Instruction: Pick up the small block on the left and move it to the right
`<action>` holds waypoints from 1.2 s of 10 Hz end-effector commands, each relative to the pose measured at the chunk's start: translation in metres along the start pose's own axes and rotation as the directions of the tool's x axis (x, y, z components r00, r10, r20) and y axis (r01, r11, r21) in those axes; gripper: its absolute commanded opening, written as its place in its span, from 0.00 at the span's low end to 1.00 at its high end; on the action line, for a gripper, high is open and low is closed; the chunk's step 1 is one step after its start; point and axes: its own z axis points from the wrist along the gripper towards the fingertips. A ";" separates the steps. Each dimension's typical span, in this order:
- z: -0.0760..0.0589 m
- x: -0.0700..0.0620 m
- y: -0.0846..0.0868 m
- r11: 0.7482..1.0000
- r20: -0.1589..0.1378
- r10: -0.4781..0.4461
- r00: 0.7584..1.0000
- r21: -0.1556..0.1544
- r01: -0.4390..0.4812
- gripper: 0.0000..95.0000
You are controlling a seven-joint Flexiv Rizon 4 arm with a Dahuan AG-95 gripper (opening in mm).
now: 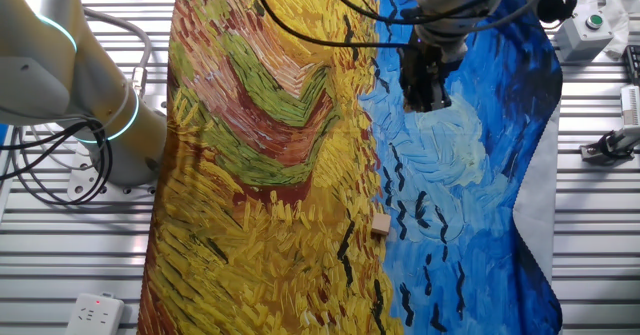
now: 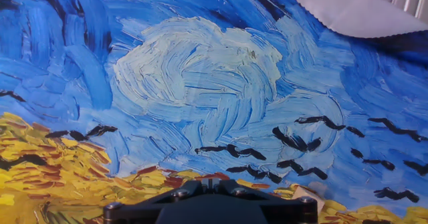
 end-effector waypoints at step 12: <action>0.034 -0.003 -0.041 0.990 -0.001 0.141 0.990 -0.022 -0.141 0.00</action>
